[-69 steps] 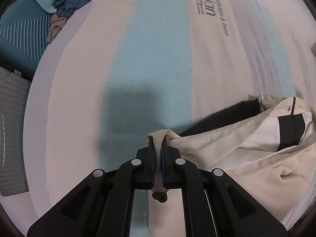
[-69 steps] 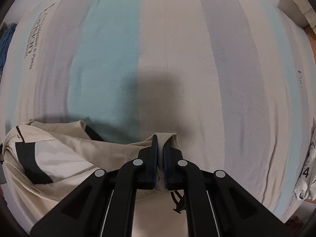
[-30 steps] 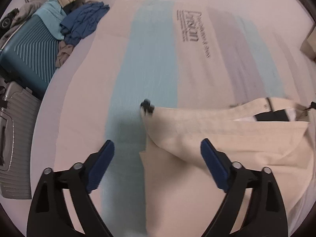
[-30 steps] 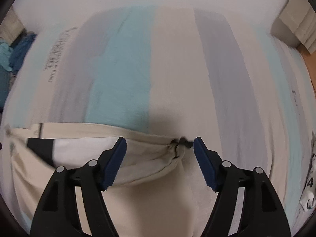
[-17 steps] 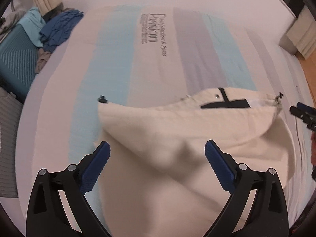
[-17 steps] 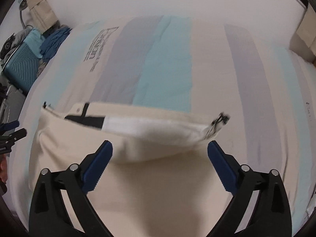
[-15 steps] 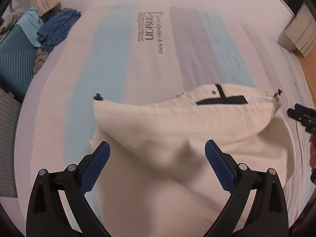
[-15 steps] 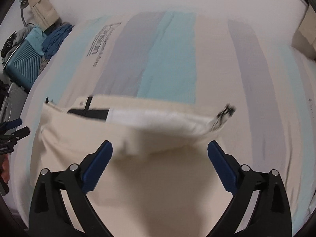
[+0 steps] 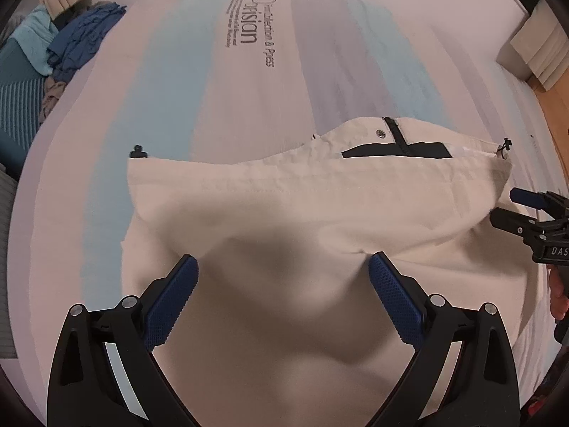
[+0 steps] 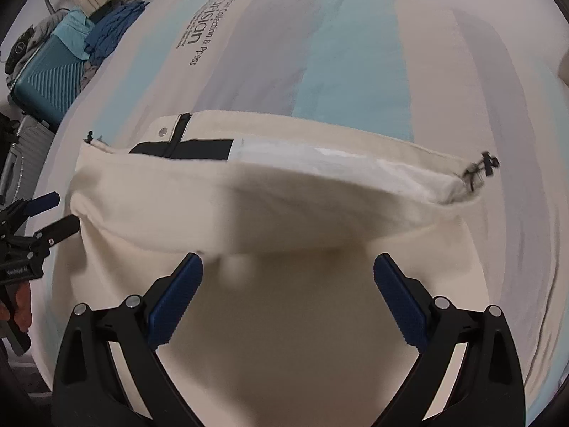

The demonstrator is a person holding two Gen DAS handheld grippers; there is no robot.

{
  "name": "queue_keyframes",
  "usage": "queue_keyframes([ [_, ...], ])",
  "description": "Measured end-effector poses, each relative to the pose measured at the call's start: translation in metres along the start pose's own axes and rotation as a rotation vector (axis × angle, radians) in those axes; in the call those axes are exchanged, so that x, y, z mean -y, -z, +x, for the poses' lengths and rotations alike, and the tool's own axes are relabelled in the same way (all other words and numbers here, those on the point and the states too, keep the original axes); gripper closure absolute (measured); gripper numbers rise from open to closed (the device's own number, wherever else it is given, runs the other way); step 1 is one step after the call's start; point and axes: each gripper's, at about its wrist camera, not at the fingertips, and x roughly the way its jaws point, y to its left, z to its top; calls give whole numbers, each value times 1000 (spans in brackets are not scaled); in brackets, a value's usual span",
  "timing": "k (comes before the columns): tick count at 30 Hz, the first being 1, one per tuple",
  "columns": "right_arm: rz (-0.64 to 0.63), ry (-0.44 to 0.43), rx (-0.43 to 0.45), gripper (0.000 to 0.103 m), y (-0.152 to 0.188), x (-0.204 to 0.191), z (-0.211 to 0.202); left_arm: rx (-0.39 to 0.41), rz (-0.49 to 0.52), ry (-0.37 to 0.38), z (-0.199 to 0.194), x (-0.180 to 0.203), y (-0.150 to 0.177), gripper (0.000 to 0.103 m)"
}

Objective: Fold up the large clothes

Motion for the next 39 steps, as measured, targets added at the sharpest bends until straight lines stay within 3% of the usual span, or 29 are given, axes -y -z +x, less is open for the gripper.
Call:
queue_keyframes([
  [8,78,21,-43,10,-30,5,40,-8,-98,3,40,-10,-18,7],
  [12,131,21,-84,9,-33,9,62,-47,-94,-19,62,-8,-18,5],
  [17,169,-17,-61,9,-27,8,41,-21,-138,-5,45,-4,-12,7],
  [22,90,-16,4,9,17,11,-13,17,-126,73,-5,21,22,6],
  [26,98,33,-23,9,68,55,-37,-36,-91,88,-17,49,49,6],
  [29,187,-14,-79,9,95,101,-38,-91,-97,125,-2,60,60,7],
  [33,253,-111,-156,7,113,144,-26,-150,-125,94,26,65,59,5],
  [39,275,-278,-233,8,109,152,-1,-194,-117,29,43,72,60,5],
])
